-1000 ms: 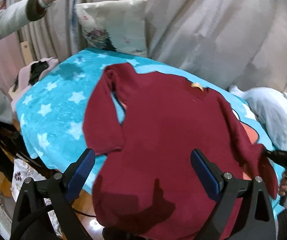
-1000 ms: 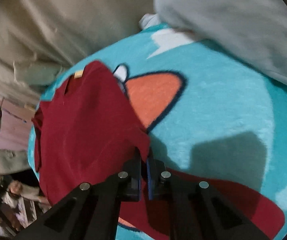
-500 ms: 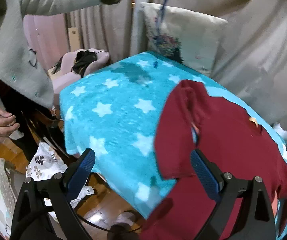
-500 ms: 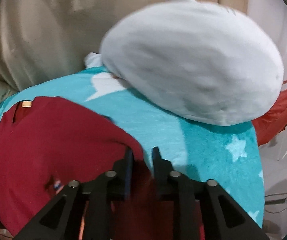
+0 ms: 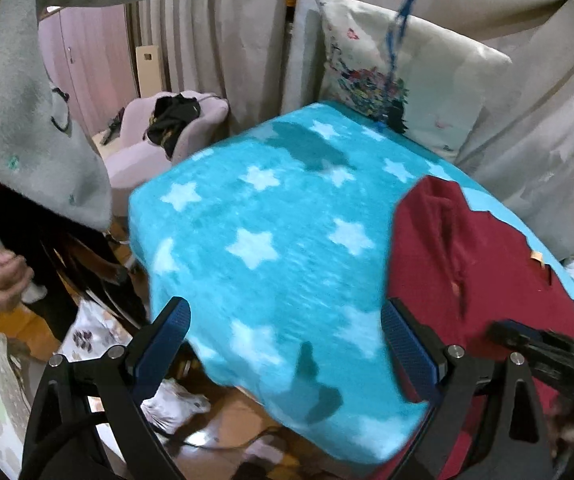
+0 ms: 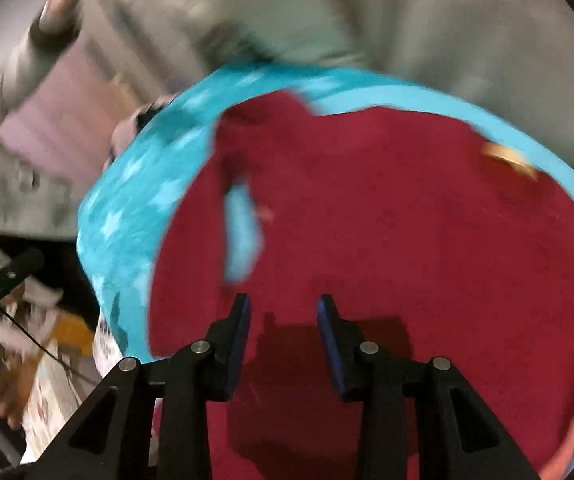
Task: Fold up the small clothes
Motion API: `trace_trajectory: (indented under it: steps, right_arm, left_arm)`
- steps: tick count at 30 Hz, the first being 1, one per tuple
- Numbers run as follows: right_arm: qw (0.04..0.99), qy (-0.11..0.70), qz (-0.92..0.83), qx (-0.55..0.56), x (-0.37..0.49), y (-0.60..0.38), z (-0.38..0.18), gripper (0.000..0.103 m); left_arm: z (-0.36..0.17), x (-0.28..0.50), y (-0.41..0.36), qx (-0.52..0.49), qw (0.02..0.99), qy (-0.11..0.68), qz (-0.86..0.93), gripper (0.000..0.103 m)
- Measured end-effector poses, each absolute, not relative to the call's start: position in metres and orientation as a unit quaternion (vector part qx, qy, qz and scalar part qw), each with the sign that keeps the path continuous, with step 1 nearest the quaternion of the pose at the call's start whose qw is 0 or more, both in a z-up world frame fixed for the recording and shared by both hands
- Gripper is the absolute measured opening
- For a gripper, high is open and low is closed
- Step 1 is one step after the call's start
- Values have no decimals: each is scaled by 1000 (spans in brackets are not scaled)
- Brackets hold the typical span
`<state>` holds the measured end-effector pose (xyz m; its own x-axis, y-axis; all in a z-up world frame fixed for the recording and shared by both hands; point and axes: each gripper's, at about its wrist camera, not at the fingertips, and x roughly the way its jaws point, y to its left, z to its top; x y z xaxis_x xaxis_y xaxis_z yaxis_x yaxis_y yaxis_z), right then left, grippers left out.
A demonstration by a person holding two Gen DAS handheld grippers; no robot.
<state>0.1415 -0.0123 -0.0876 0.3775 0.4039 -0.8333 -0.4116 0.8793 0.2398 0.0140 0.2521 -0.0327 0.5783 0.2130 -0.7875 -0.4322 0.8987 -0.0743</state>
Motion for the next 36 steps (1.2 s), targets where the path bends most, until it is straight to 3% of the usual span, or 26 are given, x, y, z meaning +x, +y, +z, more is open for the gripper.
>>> trace_trajectory:
  steps: [6,7,8,24,29,36]
  right_arm:
    - [815,526,226,-86,157,62,-128,39]
    - [812,534,220,-88,156,64,-127,27]
    - [808,539,226,-69,155,64,-123,5]
    - [749,504,428,-25,150,244,-26,4]
    - [746,497,439,-57,152,292,-27,4]
    - [759,516,396,-34,171,266,-49,4]
  left_arm:
    - [-42,12,311,-151,870,427,196,96]
    - [-43,11,318,-154,868,428,199,96]
    - [-44,11,326,-159,866,428,202,96]
    - [-36,-44,412,-197,853,402,269,96]
    - [-39,-60,428,-205,846,400,285,96]
    - [-42,-51,426,-201,850,404,271,96]
